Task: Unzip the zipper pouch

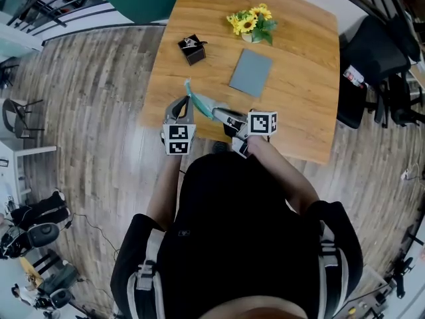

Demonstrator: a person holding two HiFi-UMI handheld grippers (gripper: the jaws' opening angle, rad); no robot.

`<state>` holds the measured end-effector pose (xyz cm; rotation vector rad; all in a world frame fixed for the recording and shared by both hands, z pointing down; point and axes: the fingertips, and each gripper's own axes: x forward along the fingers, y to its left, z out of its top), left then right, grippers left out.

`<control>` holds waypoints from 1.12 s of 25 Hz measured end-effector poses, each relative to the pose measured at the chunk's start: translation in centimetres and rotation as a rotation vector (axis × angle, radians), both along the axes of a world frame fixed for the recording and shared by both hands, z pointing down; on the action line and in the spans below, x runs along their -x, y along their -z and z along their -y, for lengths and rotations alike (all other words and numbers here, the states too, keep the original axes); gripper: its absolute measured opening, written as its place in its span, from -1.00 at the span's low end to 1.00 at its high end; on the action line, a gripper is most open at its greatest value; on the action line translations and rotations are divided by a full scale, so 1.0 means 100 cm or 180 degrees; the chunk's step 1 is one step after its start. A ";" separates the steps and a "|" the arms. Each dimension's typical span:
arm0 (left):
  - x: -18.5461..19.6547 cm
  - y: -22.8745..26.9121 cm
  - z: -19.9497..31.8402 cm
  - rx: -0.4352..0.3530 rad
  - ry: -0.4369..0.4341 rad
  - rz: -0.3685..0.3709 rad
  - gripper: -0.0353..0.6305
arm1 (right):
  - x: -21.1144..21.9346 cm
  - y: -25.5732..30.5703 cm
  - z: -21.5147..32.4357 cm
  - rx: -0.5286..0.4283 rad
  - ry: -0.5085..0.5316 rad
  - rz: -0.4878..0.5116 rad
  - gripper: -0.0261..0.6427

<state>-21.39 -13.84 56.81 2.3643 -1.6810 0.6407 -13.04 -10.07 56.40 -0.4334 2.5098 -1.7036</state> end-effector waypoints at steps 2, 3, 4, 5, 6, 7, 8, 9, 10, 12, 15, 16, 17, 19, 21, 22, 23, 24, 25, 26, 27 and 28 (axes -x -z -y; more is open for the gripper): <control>0.004 -0.001 0.005 0.0000 0.0010 -0.0004 -0.88 | 0.003 0.000 0.001 -0.0007 0.0004 0.0001 -0.90; 0.005 -0.001 0.007 0.0001 0.0018 -0.0009 -0.88 | 0.004 0.000 0.001 -0.0018 0.0007 -0.0004 -0.90; 0.007 -0.001 0.009 -0.0001 0.0022 -0.0015 -0.88 | 0.004 0.000 0.002 -0.0026 0.0007 -0.0009 -0.90; 0.008 -0.001 0.011 -0.0004 0.0020 -0.0019 -0.88 | 0.004 0.000 0.002 -0.0028 0.0005 -0.0009 -0.90; 0.009 -0.001 0.013 -0.0008 0.0011 -0.0018 -0.88 | 0.004 0.000 0.003 -0.0025 -0.0002 -0.0007 -0.90; 0.009 -0.002 0.015 -0.0011 0.0001 -0.0014 -0.88 | 0.004 -0.001 0.005 -0.0019 -0.0013 -0.0005 -0.90; 0.010 -0.002 0.017 -0.0012 -0.0005 -0.0013 -0.88 | 0.003 -0.002 0.006 -0.0013 -0.0027 -0.0006 -0.90; 0.010 -0.002 0.019 -0.0012 -0.0005 -0.0017 -0.88 | 0.002 -0.003 0.007 -0.0006 -0.0041 -0.0007 -0.90; 0.011 -0.002 0.021 -0.0013 -0.0002 -0.0025 -0.88 | 0.002 -0.004 0.008 -0.0002 -0.0052 -0.0009 -0.90; 0.013 -0.001 0.024 -0.0015 -0.0007 -0.0034 -0.88 | 0.000 -0.005 0.010 0.0000 -0.0070 -0.0011 -0.90; 0.013 -0.003 0.028 -0.0005 -0.0059 0.0002 -0.88 | 0.000 -0.004 0.012 -0.0003 -0.0104 0.0004 -0.90; 0.013 -0.004 0.030 -0.0001 -0.0067 0.0008 -0.88 | -0.001 -0.004 0.013 -0.0006 -0.0107 0.0003 -0.90; 0.014 -0.005 0.032 0.0006 -0.0064 0.0006 -0.88 | -0.001 -0.004 0.013 -0.0010 -0.0103 -0.0001 -0.90; 0.016 -0.008 0.034 0.0030 -0.0046 -0.0005 -0.88 | -0.002 -0.005 0.011 -0.0008 -0.0082 -0.0008 -0.90; 0.017 -0.008 0.036 0.0037 -0.0048 0.0007 -0.88 | -0.004 -0.006 0.010 0.0001 -0.0066 0.0002 -0.90; 0.016 -0.007 0.037 0.0029 -0.0057 0.0021 -0.88 | -0.005 -0.006 0.011 0.0003 -0.0066 0.0011 -0.90; 0.014 -0.006 0.038 0.0019 -0.0064 0.0035 -0.88 | -0.007 -0.005 0.011 0.0007 -0.0070 0.0018 -0.90; 0.012 -0.006 0.038 0.0013 -0.0065 0.0043 -0.88 | -0.008 -0.005 0.011 0.0016 -0.0071 0.0021 -0.90; 0.011 -0.006 0.038 0.0014 -0.0057 0.0046 -0.88 | -0.009 -0.006 0.010 0.0026 -0.0066 0.0021 -0.90; 0.011 -0.007 0.038 0.0020 -0.0043 0.0043 -0.88 | -0.009 -0.007 0.010 0.0032 -0.0058 0.0018 -0.90; 0.012 -0.007 0.038 0.0026 -0.0028 0.0037 -0.88 | -0.009 -0.008 0.009 0.0033 -0.0049 0.0017 -0.90; 0.013 -0.008 0.039 0.0030 -0.0016 0.0033 -0.88 | -0.009 -0.008 0.010 0.0030 -0.0040 0.0018 -0.90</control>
